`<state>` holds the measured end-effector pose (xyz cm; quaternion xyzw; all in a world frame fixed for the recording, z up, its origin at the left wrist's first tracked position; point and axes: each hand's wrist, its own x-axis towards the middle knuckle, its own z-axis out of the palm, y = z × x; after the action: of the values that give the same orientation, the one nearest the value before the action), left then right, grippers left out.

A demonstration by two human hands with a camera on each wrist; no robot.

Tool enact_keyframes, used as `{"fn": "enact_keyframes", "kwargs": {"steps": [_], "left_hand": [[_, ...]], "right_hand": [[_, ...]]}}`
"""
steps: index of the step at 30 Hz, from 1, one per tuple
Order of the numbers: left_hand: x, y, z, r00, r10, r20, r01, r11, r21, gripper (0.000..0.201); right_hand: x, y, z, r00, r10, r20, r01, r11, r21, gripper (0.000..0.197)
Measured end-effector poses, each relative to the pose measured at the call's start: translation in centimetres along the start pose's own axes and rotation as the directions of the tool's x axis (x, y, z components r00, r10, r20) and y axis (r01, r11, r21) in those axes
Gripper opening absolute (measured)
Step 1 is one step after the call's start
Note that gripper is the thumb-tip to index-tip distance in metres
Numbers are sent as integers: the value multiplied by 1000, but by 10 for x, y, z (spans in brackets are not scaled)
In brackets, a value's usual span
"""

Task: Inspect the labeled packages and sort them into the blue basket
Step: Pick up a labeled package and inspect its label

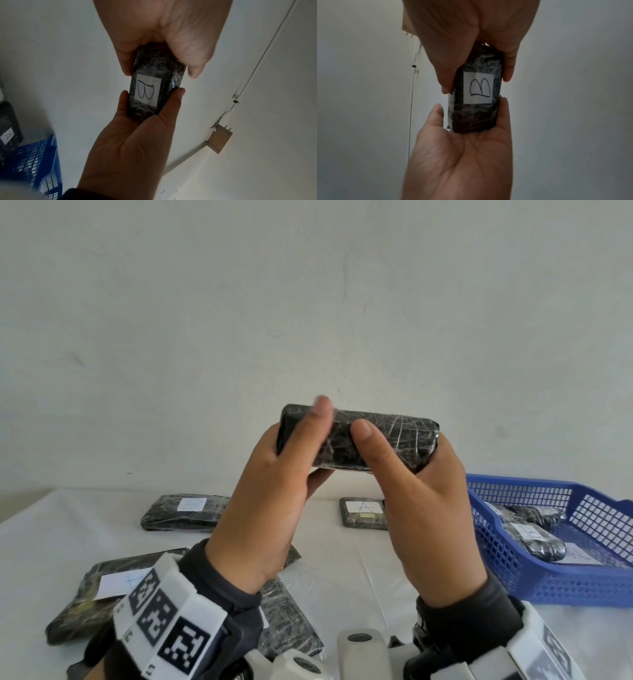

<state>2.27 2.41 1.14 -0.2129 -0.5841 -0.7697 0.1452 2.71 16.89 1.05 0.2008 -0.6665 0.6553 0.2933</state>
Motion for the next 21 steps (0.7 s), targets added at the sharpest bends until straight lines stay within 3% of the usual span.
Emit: {"fn": "enact_keyframes", "kwargs": {"steps": [10,13,16,21], "left_hand": [[-2,0,2,999,-44,31,46,997,-56,54],[-3,3,3,998,-41,45,43,998,-52,44],[-1,1,4,999,-48,13,48,998,-27,52],[-1,3,3,994,-114,4,114,991,-65,48]], "right_hand": [[-5,-8,5,993,-3,-120,3,1000,6,75],[-5,-8,5,995,1,-98,-4,999,-34,61],[-4,-7,4,994,44,-103,-45,999,-7,48],[-1,-9,0,988,136,-65,-138,990,-15,48]]}}
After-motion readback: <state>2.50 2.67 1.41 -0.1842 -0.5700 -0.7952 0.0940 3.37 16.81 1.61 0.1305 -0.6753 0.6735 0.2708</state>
